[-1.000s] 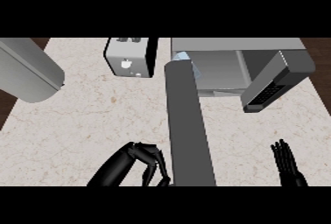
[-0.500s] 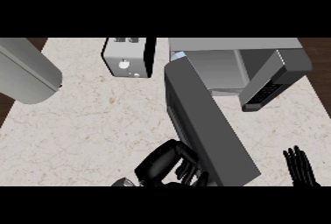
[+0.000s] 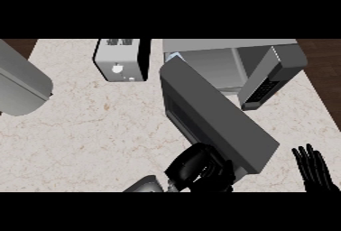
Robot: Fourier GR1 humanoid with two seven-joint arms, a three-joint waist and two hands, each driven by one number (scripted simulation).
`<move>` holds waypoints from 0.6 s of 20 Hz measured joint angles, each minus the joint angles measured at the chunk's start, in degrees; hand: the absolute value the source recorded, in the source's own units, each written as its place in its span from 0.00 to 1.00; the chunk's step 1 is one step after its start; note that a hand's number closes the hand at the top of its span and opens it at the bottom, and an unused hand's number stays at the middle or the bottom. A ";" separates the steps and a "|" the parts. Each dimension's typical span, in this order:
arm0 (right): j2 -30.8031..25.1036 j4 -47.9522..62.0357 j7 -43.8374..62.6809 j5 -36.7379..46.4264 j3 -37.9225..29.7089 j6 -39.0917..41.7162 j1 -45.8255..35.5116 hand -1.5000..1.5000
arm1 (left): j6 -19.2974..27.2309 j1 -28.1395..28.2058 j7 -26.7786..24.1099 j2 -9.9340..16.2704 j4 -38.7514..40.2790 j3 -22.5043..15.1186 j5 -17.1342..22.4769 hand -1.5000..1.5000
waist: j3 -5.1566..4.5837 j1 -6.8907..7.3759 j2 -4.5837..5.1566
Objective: Pick up the milk, place it into the microwave and close the microwave
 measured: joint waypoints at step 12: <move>-3.11 -13.66 6.49 -6.04 3.85 2.10 1.25 0.00 | 13.79 -10.27 -5.57 0.11 9.17 -1.24 15.35 1.00 | -0.15 -5.88 1.44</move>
